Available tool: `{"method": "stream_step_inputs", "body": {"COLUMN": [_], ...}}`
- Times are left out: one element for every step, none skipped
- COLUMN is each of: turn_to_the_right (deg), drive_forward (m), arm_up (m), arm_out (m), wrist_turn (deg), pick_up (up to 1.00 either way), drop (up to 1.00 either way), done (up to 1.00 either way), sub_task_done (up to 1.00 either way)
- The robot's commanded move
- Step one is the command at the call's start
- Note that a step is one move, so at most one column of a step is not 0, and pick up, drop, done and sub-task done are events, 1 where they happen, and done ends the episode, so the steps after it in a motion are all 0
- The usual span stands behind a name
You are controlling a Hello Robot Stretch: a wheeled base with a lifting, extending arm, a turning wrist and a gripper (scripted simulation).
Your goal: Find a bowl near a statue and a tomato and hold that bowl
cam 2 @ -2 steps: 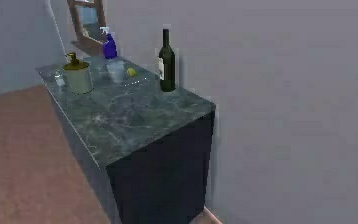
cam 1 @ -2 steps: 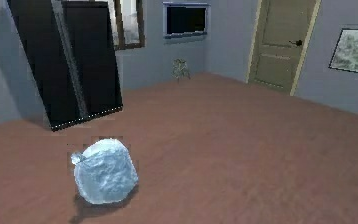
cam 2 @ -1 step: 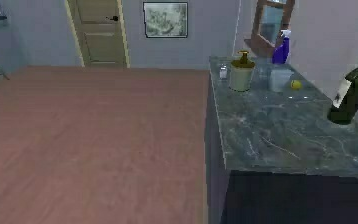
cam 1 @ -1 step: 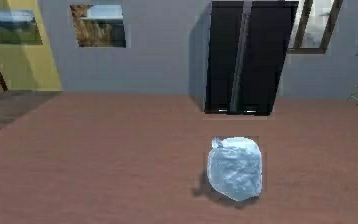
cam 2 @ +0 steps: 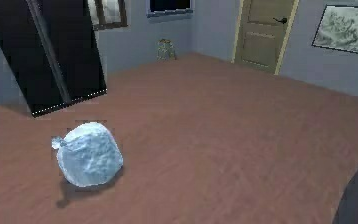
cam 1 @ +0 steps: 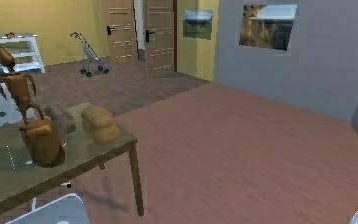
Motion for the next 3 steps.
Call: {"method": "stream_step_inputs", "body": {"turn_to_the_right": [0.0, -12.0, 0.0], "drive_forward": [1.00, 0.00, 0.15], "arm_up": [0.00, 0.00, 0.00], "arm_out": [0.00, 0.00, 0.00], "wrist_turn": [0.0, 0.0, 0.0], "pick_up": [0.00, 0.00, 0.00], "drop": [0.00, 0.00, 0.00], "done": [0.00, 0.00, 0.00], "sub_task_done": [0.00, 0.00, 0.00]}}
